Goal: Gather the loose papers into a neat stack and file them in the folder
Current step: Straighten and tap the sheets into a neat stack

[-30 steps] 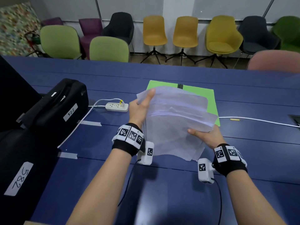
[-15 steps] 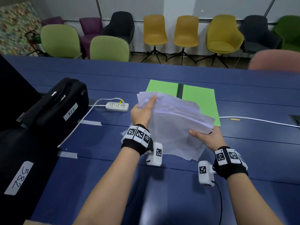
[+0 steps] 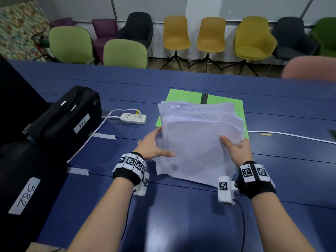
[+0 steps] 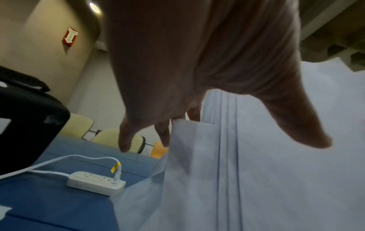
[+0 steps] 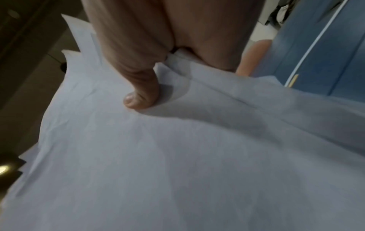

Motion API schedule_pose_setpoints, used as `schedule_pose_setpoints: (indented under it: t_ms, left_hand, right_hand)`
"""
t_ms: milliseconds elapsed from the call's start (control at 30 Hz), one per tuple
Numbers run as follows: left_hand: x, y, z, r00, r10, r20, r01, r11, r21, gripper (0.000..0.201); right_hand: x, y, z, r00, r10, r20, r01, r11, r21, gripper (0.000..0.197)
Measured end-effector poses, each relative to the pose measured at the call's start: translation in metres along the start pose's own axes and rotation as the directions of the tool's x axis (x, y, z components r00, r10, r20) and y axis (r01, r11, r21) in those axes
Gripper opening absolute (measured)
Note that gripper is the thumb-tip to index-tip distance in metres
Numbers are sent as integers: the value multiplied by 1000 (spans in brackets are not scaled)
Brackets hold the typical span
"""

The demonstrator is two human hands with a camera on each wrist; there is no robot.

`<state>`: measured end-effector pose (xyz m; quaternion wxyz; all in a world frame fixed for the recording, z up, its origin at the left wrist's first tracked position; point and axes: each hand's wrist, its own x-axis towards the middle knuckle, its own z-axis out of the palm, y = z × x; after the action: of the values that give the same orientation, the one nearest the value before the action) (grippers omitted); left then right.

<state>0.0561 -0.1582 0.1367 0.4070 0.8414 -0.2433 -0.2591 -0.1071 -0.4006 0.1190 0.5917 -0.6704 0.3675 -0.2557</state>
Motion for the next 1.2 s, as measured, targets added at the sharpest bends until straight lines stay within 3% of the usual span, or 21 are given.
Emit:
schedule_pose_setpoints:
  t_ms: [100,133,167,233,300,367,500,600,700,800,867,933,967,1033,1100,1200]
  left_hand:
    - [-2,4,-17,994,44,-102,-53,995,-90,106]
    - [-3,9,-24,990,79,-113,-94,986,-136,94]
    - [-4,14,-30,991,104,-89,-119,977,-178,81]
    - [-8,28,-39,981,192,0,-187,954,-236,64]
    - [-12,40,-40,964,265,31,-248,933,-261,62]
    - [-14,43,-36,967,255,-28,-253,934,-252,48]
    - [-11,33,-20,983,75,-170,-136,912,-387,31]
    - [-9,19,-13,962,-115,-249,-41,837,-546,32]
    - [-6,-14,0,892,-338,-299,63,749,-659,40]
    - [-1,-53,22,772,-572,-276,209,639,-741,54]
    - [-7,-80,38,671,-719,-182,363,532,-765,61]
    - [-19,-114,60,583,-808,-86,589,493,-640,71]
    - [-26,-128,71,561,-827,-24,673,473,-569,78]
    - [-35,-144,87,547,-836,43,713,438,-548,77]
    - [-35,-153,94,530,-847,43,731,431,-530,69]
    - [-32,-157,92,584,-809,58,676,446,-587,57]
  right_hand:
    - [-1,-12,-1,998,-1,64,1,1000,2,96]
    - [-2,-18,-2,997,-2,78,3,1000,-12,92]
    - [-5,-26,-2,994,-12,112,11,1000,11,72]
    - [-6,-40,-4,986,-49,161,45,999,29,15]
    - [-10,-54,-2,977,-107,184,98,993,59,12]
    - [-11,-62,1,979,-132,156,123,990,65,12]
    - [-9,-68,3,977,-177,119,173,984,39,10]
    - [-1,-46,-4,982,-137,128,147,986,-74,25]
    - [3,5,-11,993,21,120,22,936,-351,51]
    - [-13,62,-12,976,209,56,-148,835,-530,64]
    - [-35,97,-5,908,414,60,-312,765,-563,69]
    - [-61,129,3,775,613,152,-433,691,-578,64]
    - [-72,137,8,708,683,182,-484,656,-579,55]
    - [-80,153,17,675,712,193,-554,662,-505,48]
    - [-82,152,22,650,735,192,-623,661,-418,55]
    - [-79,143,22,576,764,291,-639,643,-422,61]
